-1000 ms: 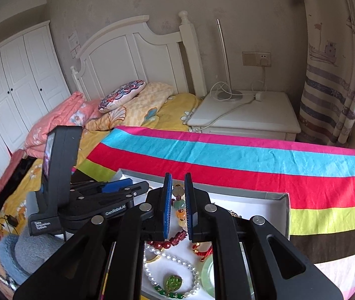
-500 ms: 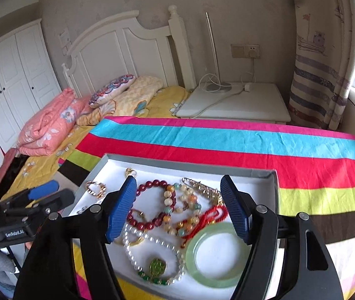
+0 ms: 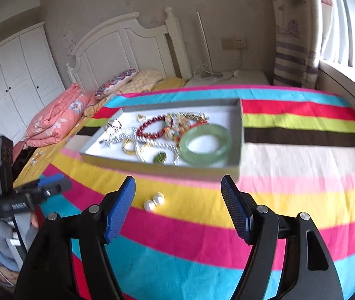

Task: Organize jewelry
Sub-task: 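Open both tools and withdraw them from the box, then grasp one pearl earring with the right tool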

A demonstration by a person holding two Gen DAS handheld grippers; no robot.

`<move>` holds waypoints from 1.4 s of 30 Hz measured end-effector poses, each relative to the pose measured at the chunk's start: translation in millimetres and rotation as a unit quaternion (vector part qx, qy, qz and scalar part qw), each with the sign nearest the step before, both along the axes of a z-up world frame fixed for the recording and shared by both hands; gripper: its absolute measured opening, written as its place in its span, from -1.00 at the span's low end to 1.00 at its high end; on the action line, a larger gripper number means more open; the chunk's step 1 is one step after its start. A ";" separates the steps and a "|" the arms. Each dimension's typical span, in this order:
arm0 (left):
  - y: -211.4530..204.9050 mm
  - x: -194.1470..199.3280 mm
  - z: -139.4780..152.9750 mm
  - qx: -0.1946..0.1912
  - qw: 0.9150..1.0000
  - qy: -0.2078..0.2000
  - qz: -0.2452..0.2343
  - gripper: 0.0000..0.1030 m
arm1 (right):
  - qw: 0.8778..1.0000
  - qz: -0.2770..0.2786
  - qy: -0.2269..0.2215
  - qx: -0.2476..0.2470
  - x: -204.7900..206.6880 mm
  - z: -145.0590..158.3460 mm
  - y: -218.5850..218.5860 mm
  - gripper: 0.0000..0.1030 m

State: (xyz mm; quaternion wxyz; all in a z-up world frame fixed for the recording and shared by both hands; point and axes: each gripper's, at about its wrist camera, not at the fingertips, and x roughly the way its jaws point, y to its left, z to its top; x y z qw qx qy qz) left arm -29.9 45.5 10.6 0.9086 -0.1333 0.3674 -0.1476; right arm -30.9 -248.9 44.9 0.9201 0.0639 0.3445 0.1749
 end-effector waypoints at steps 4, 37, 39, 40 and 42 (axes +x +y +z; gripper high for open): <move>11.6 2.7 -6.2 -0.032 0.999 0.022 0.025 0.89 | 1.000 0.011 0.017 -0.014 -4.6 -7.7 11.4 0.27; 16.9 3.0 -3.3 -0.051 0.999 0.007 0.014 0.94 | 0.990 0.042 0.038 -0.131 11.1 -19.9 55.0 -0.44; 16.7 3.6 -3.6 -0.050 0.999 0.008 0.014 0.94 | 0.989 0.048 0.041 -0.135 13.4 -21.3 54.8 -0.44; 16.6 3.8 -3.8 -0.050 0.999 0.009 0.014 0.94 | 0.988 0.055 0.042 -0.136 14.2 -21.7 56.7 -0.44; 17.0 4.0 -4.0 -0.049 0.999 0.010 0.014 0.94 | 0.987 0.067 0.043 -0.142 16.7 -23.4 62.4 -0.44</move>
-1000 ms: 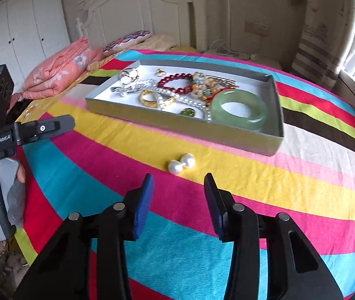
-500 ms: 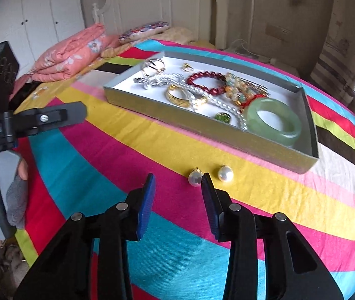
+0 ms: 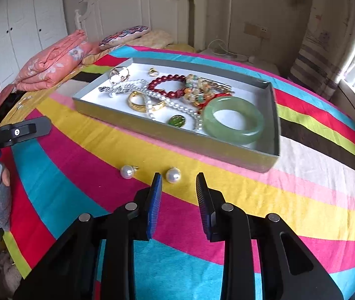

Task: Organize jewelry
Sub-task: 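Grasp one pearl earring with the right tool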

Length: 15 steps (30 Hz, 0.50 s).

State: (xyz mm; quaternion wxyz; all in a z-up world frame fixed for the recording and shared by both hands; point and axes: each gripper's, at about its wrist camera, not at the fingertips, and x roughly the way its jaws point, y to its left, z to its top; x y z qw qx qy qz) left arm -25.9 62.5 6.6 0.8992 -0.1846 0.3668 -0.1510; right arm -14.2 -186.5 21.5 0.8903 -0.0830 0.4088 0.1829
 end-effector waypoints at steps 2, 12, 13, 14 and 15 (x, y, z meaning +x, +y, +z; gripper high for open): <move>0.1 0.3 -0.3 0.000 1.000 0.001 0.000 0.94 | 1.000 0.009 0.003 -0.010 3.9 -2.0 6.7 -0.44; -3.4 1.5 -1.9 0.007 1.000 0.005 -0.006 0.94 | 1.000 -0.001 -0.007 0.028 -4.4 1.2 -8.2 -0.72; -4.3 1.0 -1.7 0.009 1.000 0.004 -0.008 0.94 | 0.999 -0.005 -0.009 0.035 -6.3 2.3 -13.7 -0.72; -5.6 0.1 -1.0 0.012 1.000 0.002 -0.008 0.94 | 0.999 -0.011 -0.011 0.040 -8.1 2.9 -19.5 -0.72; -7.4 -1.4 -0.2 0.018 1.000 0.000 -0.008 0.94 | 0.998 -0.018 -0.014 0.052 -9.6 3.5 -26.2 -0.72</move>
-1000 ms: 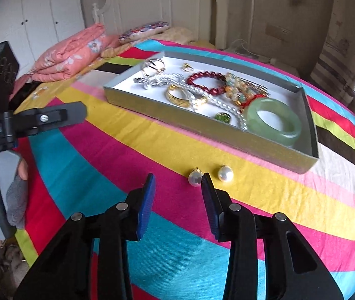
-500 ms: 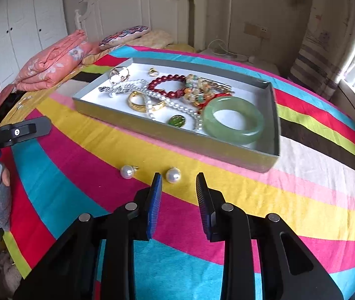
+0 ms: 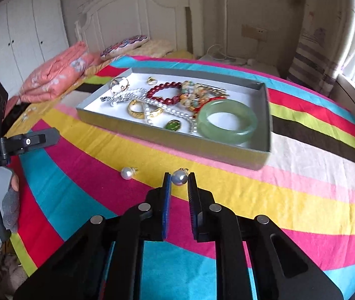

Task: Organize jewelry
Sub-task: 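Grasp one pearl earring with the right tool, then grasp the other pearl earring with the left tool while the right tool holds its earring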

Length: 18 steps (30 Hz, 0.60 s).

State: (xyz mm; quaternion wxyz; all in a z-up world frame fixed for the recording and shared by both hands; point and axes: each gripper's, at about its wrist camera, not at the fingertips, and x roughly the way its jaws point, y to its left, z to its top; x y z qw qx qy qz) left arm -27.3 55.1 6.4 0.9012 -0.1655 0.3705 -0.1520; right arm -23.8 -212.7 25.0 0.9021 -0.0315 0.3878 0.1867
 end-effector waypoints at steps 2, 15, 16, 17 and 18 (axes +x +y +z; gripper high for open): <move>-5.2 -2.8 2.1 0.013 1.000 -0.004 -0.003 0.94 | 0.999 -0.012 -0.007 0.032 -1.8 2.7 -12.2 -0.72; -122.5 -2.1 9.3 0.166 0.978 -0.029 -0.121 0.45 | 0.994 -0.045 -0.032 0.093 -8.1 13.1 -35.5 -0.72; -127.5 1.2 7.4 0.170 0.977 -0.025 -0.127 0.36 | 0.994 -0.045 -0.032 0.093 -8.1 13.0 -35.8 -0.72; -131.7 4.8 4.8 0.171 0.976 -0.018 -0.134 0.16 | 0.994 -0.045 -0.033 0.093 -8.3 13.4 -36.2 -0.72; -135.8 8.6 1.3 0.172 0.975 -0.008 -0.144 -0.04 | 0.994 -0.045 -0.032 0.094 -8.1 13.0 -35.5 -0.72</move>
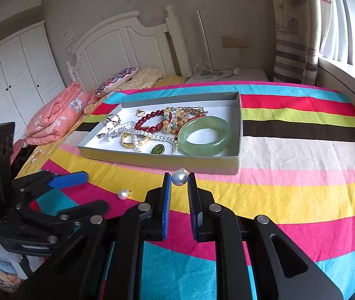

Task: Organize jewelry
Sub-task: 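Grasp the other pearl earring with the left tool while the right tool holds its earring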

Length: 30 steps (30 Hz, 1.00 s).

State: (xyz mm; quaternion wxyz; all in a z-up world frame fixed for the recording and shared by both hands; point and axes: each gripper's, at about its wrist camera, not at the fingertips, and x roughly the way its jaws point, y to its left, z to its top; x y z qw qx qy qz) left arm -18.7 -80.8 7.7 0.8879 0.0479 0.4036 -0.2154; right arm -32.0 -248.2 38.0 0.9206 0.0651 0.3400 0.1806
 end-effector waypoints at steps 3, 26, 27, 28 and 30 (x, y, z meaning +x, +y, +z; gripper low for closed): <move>-9.0 5.1 -8.0 0.017 1.000 0.010 -0.005 -0.23 | 1.000 0.000 0.000 0.007 0.1 -0.2 -2.2 -0.72; -10.1 10.6 -9.5 0.039 0.999 -0.002 0.010 -0.50 | 1.000 0.005 0.003 0.011 -0.5 -1.3 -2.7 -0.72; -9.9 10.9 -9.6 0.038 0.999 -0.002 0.011 -0.54 | 1.000 0.005 0.004 0.011 -0.3 -1.3 -2.7 -0.72; -8.7 11.4 -9.4 0.037 0.999 -0.002 0.014 -0.58 | 1.000 0.005 0.004 0.011 0.0 -1.3 -2.5 -0.72; -7.6 12.2 -9.6 0.033 0.999 0.000 0.018 -0.75 | 1.000 0.005 0.004 0.010 0.2 -1.4 -2.1 -0.72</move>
